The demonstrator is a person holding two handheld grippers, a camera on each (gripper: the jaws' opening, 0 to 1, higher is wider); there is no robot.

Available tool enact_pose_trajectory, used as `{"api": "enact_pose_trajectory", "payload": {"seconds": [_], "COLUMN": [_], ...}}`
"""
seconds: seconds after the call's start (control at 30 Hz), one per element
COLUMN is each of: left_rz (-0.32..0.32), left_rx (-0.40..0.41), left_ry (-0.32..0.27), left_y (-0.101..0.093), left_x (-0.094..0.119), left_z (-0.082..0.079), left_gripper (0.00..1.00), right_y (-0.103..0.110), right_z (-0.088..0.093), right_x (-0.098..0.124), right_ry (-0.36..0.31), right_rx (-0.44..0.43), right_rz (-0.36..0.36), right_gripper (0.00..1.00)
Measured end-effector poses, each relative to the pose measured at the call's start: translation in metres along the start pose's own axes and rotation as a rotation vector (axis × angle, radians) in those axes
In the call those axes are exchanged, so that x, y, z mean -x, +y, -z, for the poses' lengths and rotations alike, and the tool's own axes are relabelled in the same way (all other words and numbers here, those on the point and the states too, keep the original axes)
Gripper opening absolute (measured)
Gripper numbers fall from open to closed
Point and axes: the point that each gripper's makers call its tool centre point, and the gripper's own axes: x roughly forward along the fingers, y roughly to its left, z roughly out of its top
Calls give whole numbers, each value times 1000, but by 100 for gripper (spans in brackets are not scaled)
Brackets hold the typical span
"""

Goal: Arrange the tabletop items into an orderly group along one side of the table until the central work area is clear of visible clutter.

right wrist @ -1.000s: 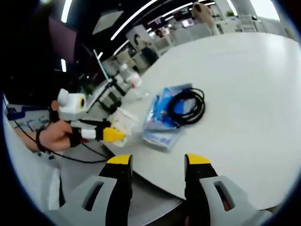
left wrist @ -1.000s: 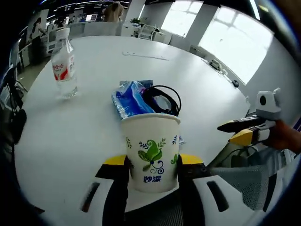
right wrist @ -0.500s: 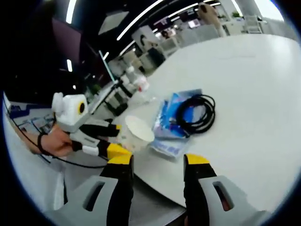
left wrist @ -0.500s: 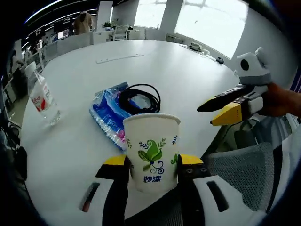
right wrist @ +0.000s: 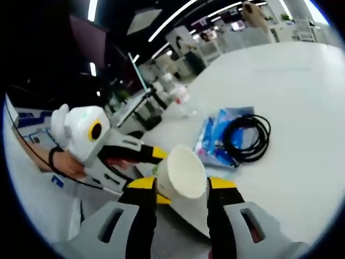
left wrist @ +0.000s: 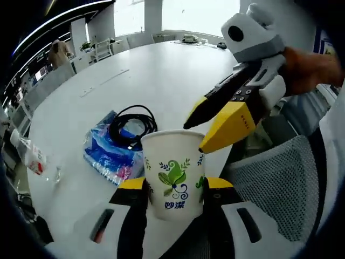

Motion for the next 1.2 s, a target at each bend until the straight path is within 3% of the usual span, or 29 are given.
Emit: {"api": "enact_pose_trajectory", "payload": {"seconds": [0.2,0.47,0.93,1.2], "left_rz": [13,32,67,60], "left_rx": [-37,-143,-160,-137], "left_ry": [-3,17,9,-2], "left_y": [-7,-18,-27,-21], "left_x": [-1,-1,-3,-3], "left_z": [-3,-2,-3,-6], "left_gripper": [40,40,40,40], "right_y": [13,20,28,31], "right_z": [6,11,14,10], "right_x": [-6,-8,-11,-15], "right_ry": [35,47,59,47], "right_rx": [21,22,7,13], "right_rz": [-49,-84,-130,-131], "right_gripper": [30,23,6,1]}}
